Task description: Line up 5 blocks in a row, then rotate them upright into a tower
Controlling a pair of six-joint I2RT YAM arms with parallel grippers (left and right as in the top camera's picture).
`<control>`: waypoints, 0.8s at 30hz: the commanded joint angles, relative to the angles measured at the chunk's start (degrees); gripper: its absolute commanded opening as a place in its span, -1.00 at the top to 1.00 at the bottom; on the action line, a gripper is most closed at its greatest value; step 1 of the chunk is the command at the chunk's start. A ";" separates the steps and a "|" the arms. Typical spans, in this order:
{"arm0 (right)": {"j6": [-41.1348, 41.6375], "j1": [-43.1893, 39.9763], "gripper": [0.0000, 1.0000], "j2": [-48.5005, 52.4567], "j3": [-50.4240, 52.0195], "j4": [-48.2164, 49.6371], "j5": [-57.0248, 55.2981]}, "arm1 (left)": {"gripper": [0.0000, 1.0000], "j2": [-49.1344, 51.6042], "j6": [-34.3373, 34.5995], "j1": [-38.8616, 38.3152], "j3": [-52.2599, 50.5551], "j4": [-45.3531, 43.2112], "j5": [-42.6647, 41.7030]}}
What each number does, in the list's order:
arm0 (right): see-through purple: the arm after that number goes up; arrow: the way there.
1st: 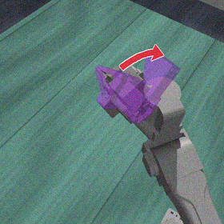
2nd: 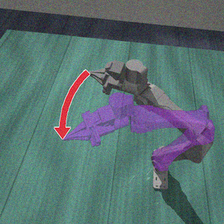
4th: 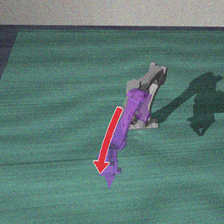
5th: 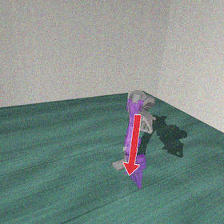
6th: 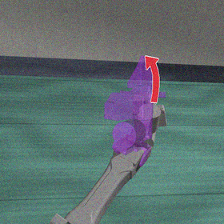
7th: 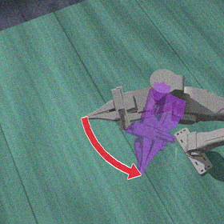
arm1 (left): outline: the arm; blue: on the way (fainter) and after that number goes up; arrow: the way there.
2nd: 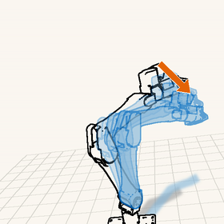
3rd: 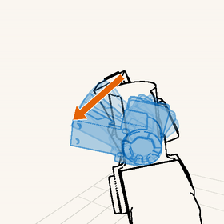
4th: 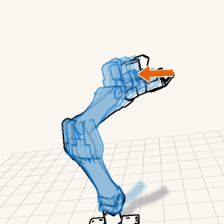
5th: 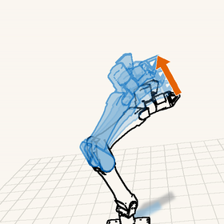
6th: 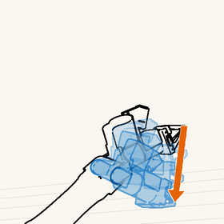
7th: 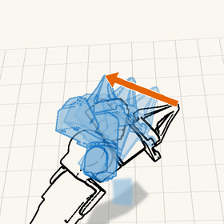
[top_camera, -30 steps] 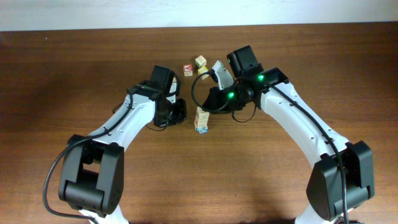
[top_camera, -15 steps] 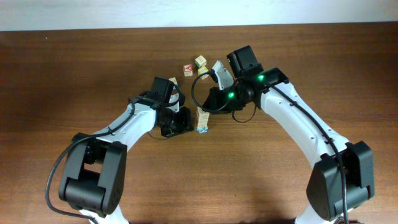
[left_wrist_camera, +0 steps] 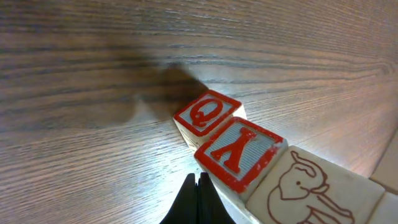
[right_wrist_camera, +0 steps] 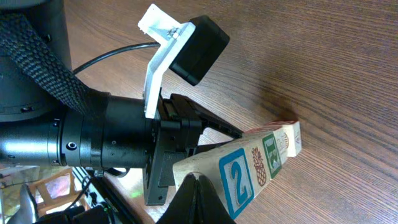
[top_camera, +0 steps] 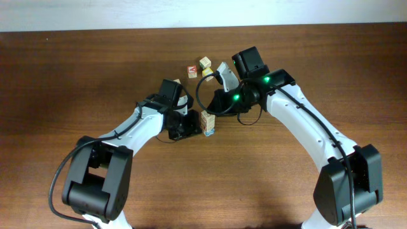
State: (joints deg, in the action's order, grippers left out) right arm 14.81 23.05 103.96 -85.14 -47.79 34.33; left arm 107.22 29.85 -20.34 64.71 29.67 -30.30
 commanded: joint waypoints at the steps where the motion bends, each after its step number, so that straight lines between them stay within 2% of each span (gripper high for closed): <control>1: -0.39 0.57 0.92 2.21 1.86 -1.11 -6.34 | 1.00 -1.16 0.37 -0.59 -0.35 -2.14 -3.02; 17: -0.39 0.55 0.92 2.19 1.42 -1.31 -6.34 | 1.00 -1.18 0.37 -0.57 -0.35 -3.69 -2.97; 24: -1.03 0.50 0.92 2.19 -4.66 -4.55 -7.91 | 1.00 -1.18 0.37 -0.57 -0.33 -3.78 -2.93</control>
State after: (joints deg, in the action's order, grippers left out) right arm 14.55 23.05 104.29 -87.50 -51.03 31.35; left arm 107.22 29.87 -20.51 64.69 26.28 -31.22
